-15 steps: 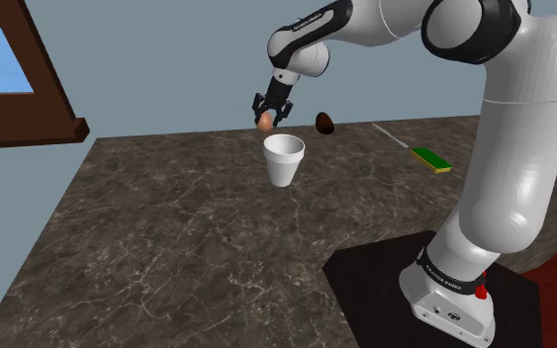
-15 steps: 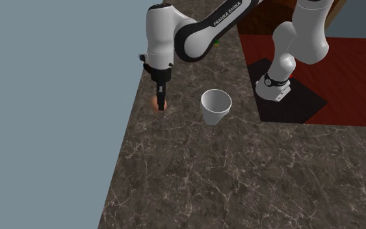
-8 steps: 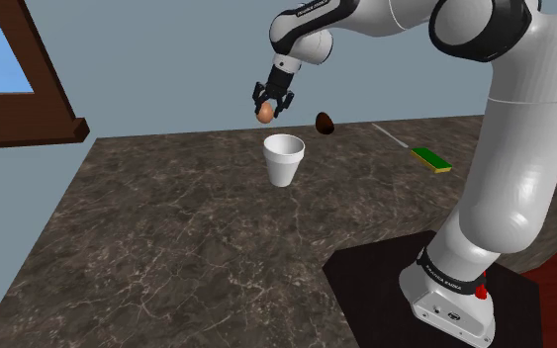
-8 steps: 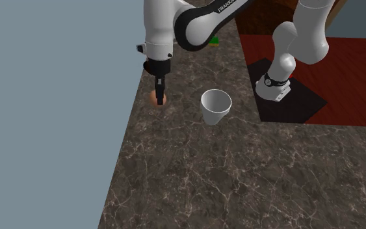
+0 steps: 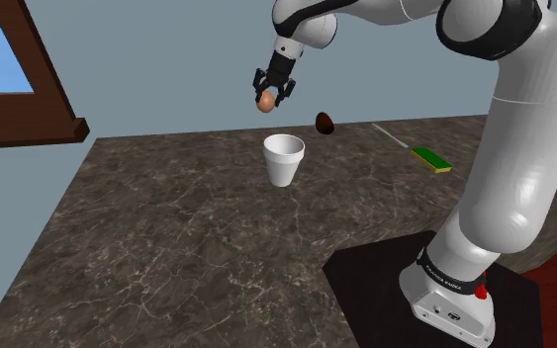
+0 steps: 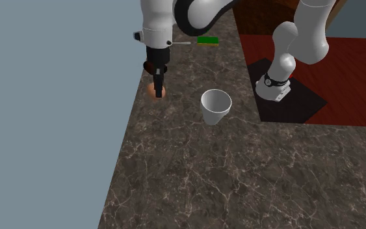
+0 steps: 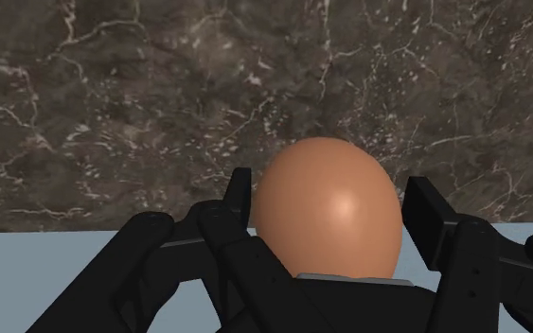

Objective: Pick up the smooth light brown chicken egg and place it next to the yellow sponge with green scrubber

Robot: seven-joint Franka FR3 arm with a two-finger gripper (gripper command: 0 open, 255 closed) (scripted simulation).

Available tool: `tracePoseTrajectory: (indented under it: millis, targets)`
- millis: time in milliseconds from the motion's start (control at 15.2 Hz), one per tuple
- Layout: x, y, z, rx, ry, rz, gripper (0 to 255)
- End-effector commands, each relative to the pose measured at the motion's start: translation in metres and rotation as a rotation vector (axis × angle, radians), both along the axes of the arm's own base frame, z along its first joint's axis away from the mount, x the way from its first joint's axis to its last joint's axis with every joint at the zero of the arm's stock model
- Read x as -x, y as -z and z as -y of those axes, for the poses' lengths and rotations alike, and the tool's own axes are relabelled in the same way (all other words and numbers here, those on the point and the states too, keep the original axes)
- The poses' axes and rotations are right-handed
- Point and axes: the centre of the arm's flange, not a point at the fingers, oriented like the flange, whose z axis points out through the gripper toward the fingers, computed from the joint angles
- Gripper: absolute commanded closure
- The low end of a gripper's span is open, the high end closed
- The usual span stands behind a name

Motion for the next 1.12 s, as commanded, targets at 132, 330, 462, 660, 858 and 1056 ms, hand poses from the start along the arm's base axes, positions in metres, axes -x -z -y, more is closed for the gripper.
tracePoseTrajectory:
  millis: [132, 330, 462, 660, 858, 1056]
  targets:
    - [0.011, -0.012, 0.006, 0.0, 0.0, 0.0, 255]
    - [0.045, -0.012, 0.025, 0.0, 0.0, 0.0, 255]
    - [0.068, -0.012, 0.038, 0.0, 0.0, 0.0, 255]
    - [0.103, -0.012, 0.057, 0.0, 0.0, 0.0, 255]
    - [0.138, -0.012, 0.076, 0.0, 0.0, 0.0, 255]
    - [0.172, -0.012, 0.096, 0.0, 0.0, 0.0, 255]
